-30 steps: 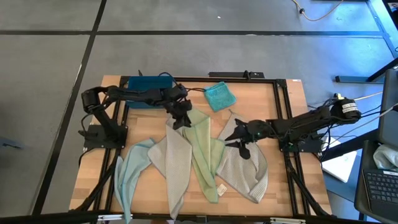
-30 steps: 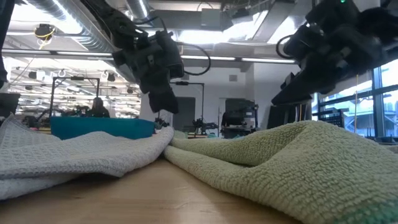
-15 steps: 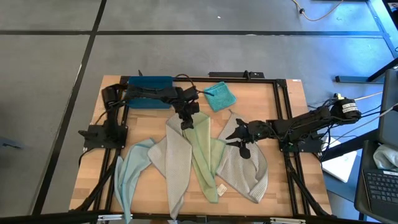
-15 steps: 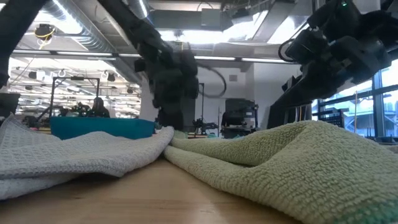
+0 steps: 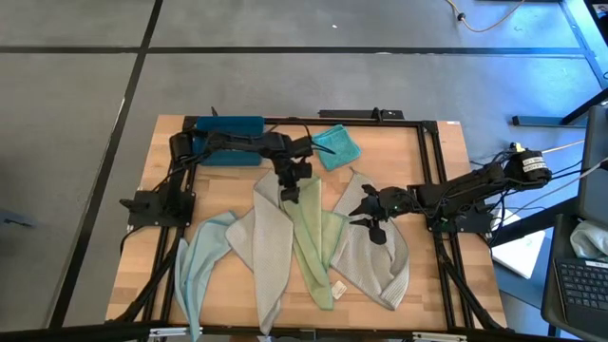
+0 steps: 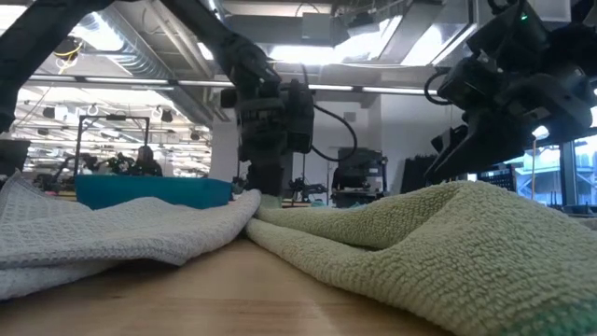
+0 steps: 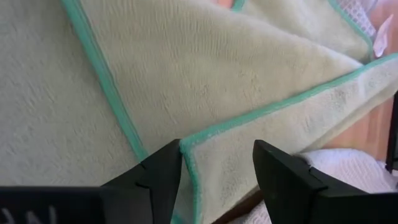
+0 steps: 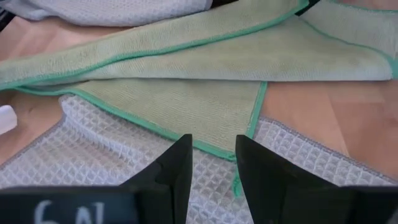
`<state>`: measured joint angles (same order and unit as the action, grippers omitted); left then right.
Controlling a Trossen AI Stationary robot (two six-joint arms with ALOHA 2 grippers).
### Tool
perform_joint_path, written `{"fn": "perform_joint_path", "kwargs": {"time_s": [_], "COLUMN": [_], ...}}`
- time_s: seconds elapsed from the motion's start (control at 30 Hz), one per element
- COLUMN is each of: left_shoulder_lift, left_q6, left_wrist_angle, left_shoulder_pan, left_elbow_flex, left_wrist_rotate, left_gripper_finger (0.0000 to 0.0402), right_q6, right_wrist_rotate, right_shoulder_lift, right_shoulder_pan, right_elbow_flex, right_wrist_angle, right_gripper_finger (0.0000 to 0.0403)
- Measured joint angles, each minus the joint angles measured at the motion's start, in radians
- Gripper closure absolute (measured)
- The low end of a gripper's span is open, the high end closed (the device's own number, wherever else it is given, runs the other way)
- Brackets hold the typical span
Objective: Fold microfiber towels
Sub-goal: Fold the green towel
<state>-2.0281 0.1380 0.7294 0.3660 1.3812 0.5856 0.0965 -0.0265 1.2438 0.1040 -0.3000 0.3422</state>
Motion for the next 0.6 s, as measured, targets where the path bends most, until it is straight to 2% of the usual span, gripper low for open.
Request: {"fn": "perform_joint_path", "kwargs": {"time_s": [0.17,0.6], "left_shoulder_lift": [0.000,0.000], "left_q6": [0.005,0.055], "left_wrist_angle": [0.006,0.033], "left_shoulder_pan": [-0.001,-0.024], "left_elbow_flex": [0.000,0.000], "left_wrist_rotate": [-0.053,-0.097], "left_gripper_finger": [0.0211,0.0213], "right_q6": [0.002,0.006], "right_wrist_rotate": [0.000,0.000], "right_shoulder_lift": [0.000,0.000], "right_shoulder_pan": [0.000,0.000], "right_elbow_flex": [0.000,0.000], "right_wrist_angle": [-0.001,-0.003], "right_gripper_finger": [0.0277,0.0277]}}
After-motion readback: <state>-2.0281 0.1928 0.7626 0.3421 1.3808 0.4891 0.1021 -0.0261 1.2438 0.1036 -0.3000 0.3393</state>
